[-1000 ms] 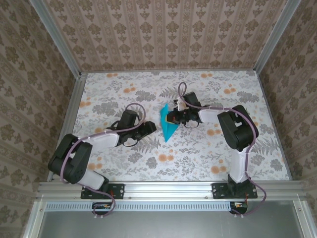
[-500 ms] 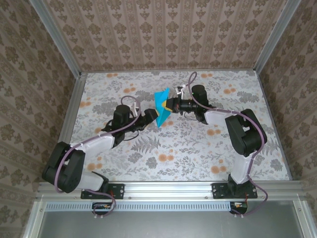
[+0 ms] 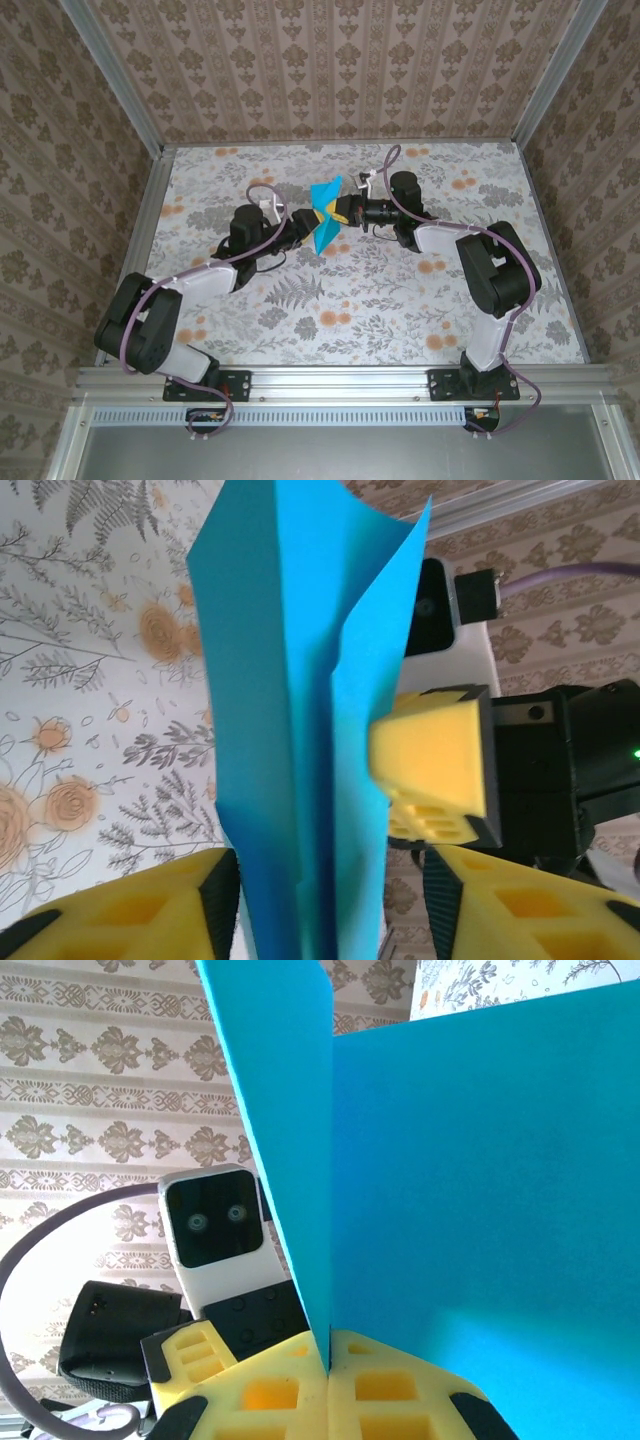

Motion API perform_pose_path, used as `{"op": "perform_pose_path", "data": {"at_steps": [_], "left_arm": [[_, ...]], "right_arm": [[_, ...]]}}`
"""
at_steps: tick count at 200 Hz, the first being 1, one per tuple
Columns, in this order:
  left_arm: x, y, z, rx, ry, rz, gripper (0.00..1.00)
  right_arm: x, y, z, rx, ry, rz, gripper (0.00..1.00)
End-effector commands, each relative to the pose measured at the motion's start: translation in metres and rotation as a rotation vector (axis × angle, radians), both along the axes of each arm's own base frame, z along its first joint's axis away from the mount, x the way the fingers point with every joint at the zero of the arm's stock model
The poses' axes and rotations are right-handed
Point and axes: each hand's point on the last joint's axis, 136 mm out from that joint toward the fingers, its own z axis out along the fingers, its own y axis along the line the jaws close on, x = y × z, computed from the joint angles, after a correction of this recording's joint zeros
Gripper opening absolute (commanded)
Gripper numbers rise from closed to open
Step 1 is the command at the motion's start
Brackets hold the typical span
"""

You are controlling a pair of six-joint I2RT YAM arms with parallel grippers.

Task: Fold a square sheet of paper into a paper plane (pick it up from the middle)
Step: Turn over the paper at the center of the table.

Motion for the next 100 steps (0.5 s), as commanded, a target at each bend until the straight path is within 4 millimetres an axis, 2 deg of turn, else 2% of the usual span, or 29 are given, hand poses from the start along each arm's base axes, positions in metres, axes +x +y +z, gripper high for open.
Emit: {"op": "perform_pose_path", "data": {"at_steps": [1, 71, 100], "left_arm": [[0.005, -0.004, 0.023, -0.044, -0.063, -0.014, 0.48], [0.006, -0.004, 0.02, -0.022, -0.069, -0.022, 0.23], [0.005, -0.005, 0.022, -0.006, -0.084, -0.032, 0.1]], "right_arm": [[-0.002, 0.001, 0.005, 0.022, -0.008, 0.024, 0.03], [0.001, 0.0, -0.007, -0.003, 0.015, 0.017, 0.03], [0.001, -0.003, -0.01, -0.034, 0.016, 0.01, 0.09]]}}
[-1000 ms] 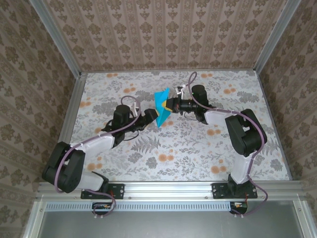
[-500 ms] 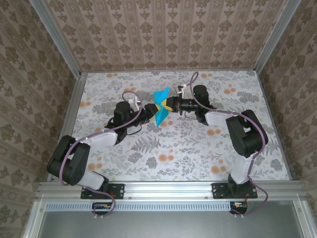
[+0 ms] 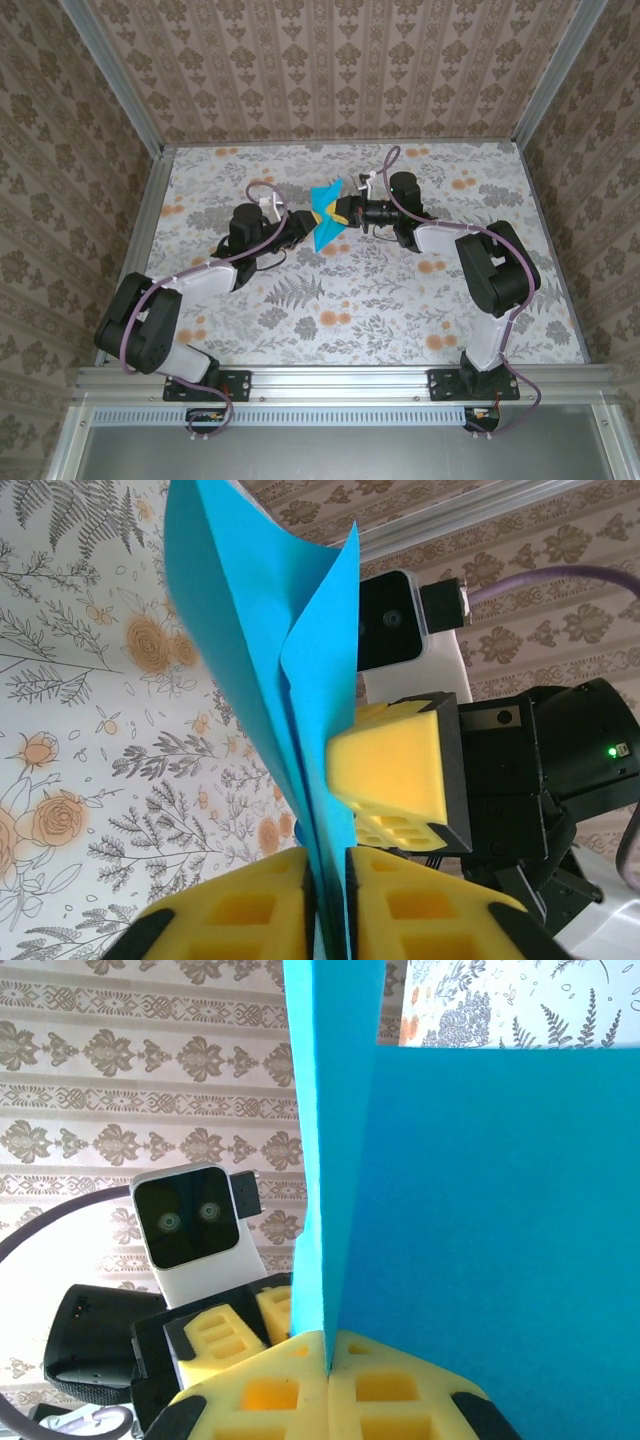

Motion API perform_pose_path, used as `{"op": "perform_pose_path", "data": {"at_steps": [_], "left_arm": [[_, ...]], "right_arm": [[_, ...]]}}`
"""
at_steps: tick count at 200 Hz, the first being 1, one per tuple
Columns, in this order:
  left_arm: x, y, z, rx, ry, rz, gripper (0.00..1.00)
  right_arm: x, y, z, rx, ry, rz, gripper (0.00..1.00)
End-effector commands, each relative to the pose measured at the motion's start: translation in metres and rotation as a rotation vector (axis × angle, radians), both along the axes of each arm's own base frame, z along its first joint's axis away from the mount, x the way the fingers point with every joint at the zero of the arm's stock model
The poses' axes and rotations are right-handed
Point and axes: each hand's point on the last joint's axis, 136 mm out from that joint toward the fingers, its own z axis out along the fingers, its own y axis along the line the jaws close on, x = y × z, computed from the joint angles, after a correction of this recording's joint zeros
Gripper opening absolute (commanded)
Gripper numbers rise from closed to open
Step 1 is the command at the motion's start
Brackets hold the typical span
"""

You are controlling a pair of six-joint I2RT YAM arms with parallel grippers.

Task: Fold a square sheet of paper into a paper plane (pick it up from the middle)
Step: Turn over the paper at the center of the table.

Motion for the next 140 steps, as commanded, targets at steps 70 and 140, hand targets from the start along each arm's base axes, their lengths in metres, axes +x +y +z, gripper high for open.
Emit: {"op": "perform_pose_path", "data": {"at_steps": [70, 140], "left_arm": [[-0.004, 0.01, 0.001, 0.208, -0.112, -0.04, 0.04], [-0.009, 0.082, -0.028, 1.063, -0.164, 0.044, 0.04]], "right_arm": [[-0.004, -0.066, -0.006, -0.392, -0.102, -0.159, 0.51], [-0.025, -0.148, -0.002, -0.787, -0.222, -0.437, 0.69]]}}
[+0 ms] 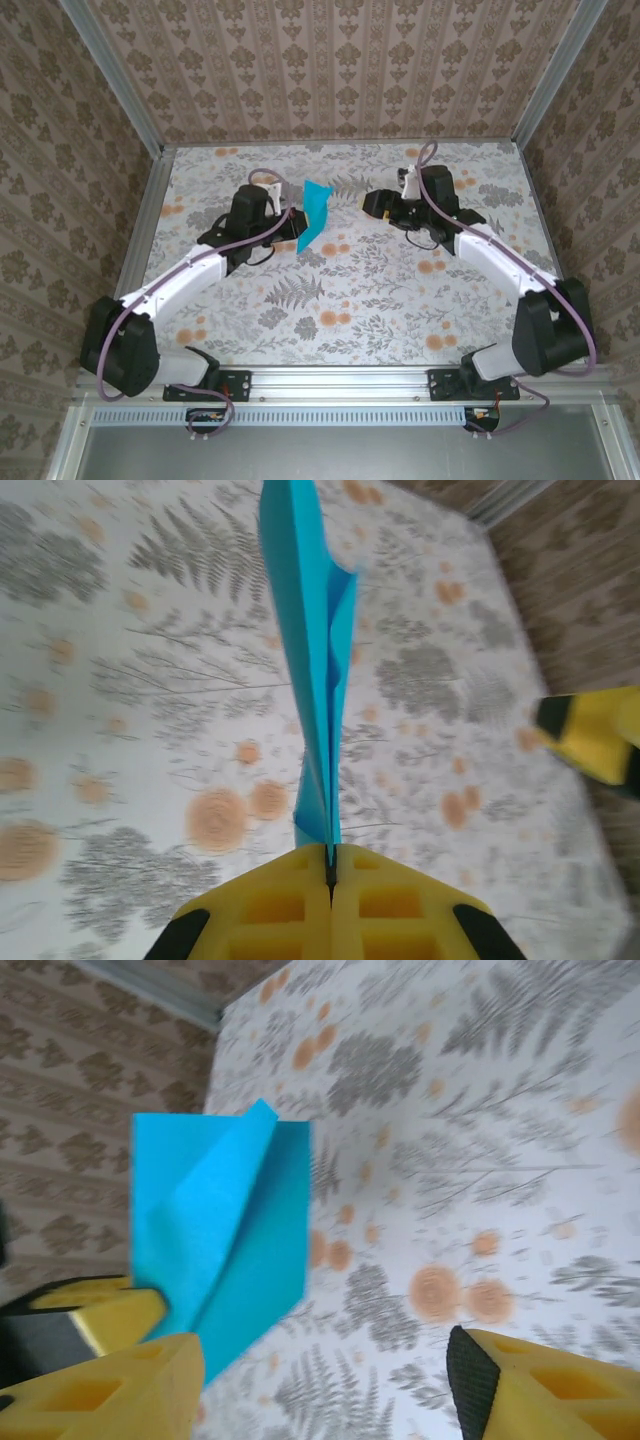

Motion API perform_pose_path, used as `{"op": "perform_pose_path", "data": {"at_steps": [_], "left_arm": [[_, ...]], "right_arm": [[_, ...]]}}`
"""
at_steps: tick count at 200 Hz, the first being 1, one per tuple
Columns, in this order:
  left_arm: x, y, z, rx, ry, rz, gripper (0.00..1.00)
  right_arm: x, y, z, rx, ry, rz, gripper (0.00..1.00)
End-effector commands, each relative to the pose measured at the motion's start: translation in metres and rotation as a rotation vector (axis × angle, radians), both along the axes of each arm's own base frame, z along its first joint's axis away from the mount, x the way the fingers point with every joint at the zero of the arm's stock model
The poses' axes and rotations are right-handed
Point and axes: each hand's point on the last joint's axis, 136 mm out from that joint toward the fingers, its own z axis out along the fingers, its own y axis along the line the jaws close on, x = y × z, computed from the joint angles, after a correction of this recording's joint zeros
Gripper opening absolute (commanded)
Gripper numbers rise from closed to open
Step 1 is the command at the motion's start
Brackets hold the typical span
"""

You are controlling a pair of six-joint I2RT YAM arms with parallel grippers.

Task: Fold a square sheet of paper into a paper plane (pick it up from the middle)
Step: Turn over the paper at the center of the table.

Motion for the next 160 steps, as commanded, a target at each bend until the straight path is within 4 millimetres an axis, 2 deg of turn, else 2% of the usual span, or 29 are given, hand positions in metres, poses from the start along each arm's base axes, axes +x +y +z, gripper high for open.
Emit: {"op": "perform_pose_path", "data": {"at_steps": [1, 39, 61, 103, 160], "left_arm": [[-0.011, 0.051, -0.033, 0.499, -0.001, 0.053, 0.04], [0.004, 0.072, -0.038, 0.902, -0.027, 0.156, 0.04], [0.013, 0.072, -0.046, 1.058, -0.021, 0.195, 0.03], [0.026, 0.051, -0.077, 1.216, -0.002, 0.186, 0.04], [0.03, 0.011, -0.124, 1.3, 0.032, 0.095, 0.06]], "right_arm": [[-0.012, -0.039, -0.02, -0.199, 0.0, -0.124, 0.7], [-0.023, -0.066, -0.022, -0.263, -0.025, -0.238, 0.71], [-0.028, -0.084, -0.025, -0.305, -0.028, -0.324, 0.72], [-0.042, -0.121, -0.026, -0.355, -0.031, -0.502, 0.72], [-0.048, -0.134, -0.034, -0.353, -0.007, -0.562, 0.72]]}}
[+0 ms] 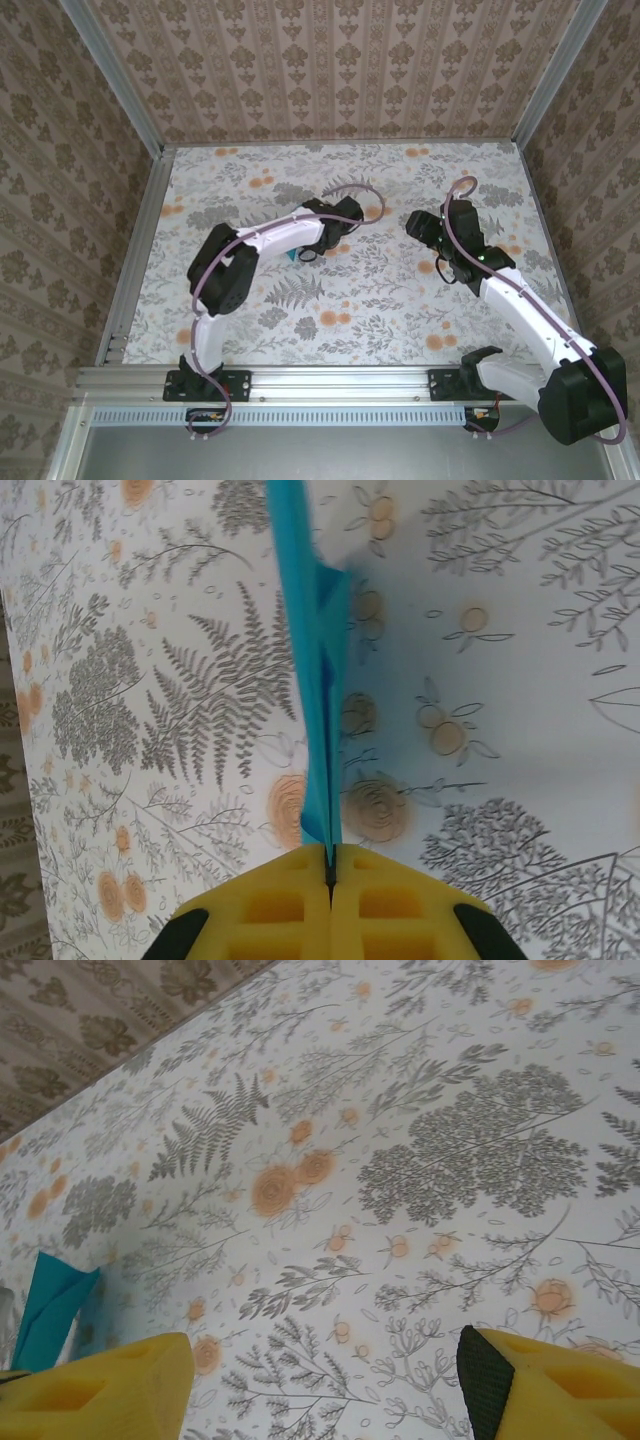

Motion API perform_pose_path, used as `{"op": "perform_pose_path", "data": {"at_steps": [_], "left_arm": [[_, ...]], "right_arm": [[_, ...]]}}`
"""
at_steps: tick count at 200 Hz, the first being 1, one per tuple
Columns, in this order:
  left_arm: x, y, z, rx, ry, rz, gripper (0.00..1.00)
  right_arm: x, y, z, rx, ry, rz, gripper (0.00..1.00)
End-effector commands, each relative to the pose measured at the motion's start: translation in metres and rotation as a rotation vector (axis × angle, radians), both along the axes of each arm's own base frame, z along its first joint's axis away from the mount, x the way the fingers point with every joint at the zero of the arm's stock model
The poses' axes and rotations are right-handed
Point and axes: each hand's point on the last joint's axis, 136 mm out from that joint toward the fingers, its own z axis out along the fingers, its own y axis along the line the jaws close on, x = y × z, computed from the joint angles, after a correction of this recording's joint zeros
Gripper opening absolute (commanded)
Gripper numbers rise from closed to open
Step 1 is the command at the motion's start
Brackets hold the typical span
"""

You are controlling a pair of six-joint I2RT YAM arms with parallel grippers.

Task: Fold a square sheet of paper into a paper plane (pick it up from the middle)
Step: Turn over the paper at the center of the table.

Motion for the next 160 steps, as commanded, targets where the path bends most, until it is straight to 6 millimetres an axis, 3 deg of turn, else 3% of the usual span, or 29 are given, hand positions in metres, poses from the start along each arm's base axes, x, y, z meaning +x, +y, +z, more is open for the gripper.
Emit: {"op": "perform_pose_path", "data": {"at_steps": [1, 50, 90, 117, 160], "left_arm": [[-0.003, -0.007, -0.003, 0.04, 0.012, -0.004, 0.06], [-0.014, -0.042, -0.039, -0.111, 0.142, -0.014, 0.15], [-0.021, -0.06, -0.048, -0.314, 0.247, 0.013, 0.27], [-0.021, -0.071, -0.037, -0.503, 0.294, 0.022, 0.36], [-0.016, -0.077, 0.021, -0.832, 0.26, -0.005, 0.48]], "right_arm": [[-0.006, -0.015, -0.008, -0.017, 0.024, -0.072, 0.73], [-0.006, -0.021, -0.012, -0.015, 0.04, -0.104, 0.72], [-0.006, -0.021, -0.01, -0.008, 0.041, -0.102, 0.72], [-0.003, -0.016, -0.007, -0.003, 0.033, -0.069, 0.72], [0.008, 0.022, -0.004, 0.034, 0.04, 0.102, 0.71]]}}
